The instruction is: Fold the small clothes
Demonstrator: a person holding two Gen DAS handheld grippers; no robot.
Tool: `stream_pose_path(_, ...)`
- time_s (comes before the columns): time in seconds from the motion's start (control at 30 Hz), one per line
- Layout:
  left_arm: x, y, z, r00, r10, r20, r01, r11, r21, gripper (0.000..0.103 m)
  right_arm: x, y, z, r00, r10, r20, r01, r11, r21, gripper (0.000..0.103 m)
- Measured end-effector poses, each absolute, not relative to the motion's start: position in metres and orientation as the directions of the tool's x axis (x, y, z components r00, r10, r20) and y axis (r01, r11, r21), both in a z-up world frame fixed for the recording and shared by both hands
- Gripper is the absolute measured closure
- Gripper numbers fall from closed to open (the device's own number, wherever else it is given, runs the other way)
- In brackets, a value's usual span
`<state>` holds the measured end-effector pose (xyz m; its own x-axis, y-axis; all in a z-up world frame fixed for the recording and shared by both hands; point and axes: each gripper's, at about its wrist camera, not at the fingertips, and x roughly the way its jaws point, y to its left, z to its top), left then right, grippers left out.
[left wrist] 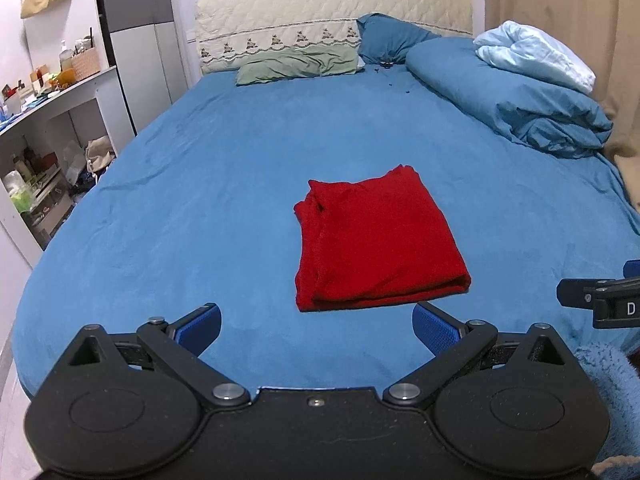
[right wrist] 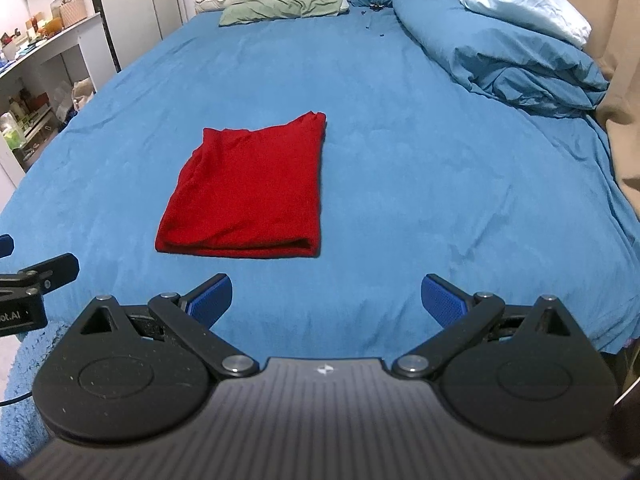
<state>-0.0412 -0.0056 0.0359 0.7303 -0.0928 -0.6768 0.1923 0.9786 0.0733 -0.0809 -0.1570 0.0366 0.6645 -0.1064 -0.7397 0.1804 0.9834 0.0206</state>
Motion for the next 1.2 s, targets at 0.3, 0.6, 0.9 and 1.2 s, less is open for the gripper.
stream_pose_path(0.3,-0.042,-0.008,0.037,0.733,-0.100,-0.672,0.195,0.979,0.067,0.000,-0.083,-0.155,0.036,0.666,-0.117,-0.737,0.185,0.983,0.011,0.000)
stream_pose_path(0.6,-0.043,-0.007,0.038,0.738,-0.105,-0.667,0.198,0.978,0.064,0.000,-0.085,-0.149,0.036,0.670,-0.124,-0.732,0.184,0.983,0.003,0.000)
stream_pose_path(0.9,-0.046,-0.005,0.039,0.749,-0.101,-0.654,0.193,0.979,0.071,0.000,-0.085,-0.146,0.038,0.674,-0.126,-0.728,0.177,0.984,-0.007,0.000)
stream_pose_path(1.2,-0.048,-0.005,0.040,0.755,-0.103,-0.647,0.192,0.979,0.069,0.000,-0.086,-0.146,0.038,0.677,-0.127,-0.725,0.177,0.984,-0.008,0.000)
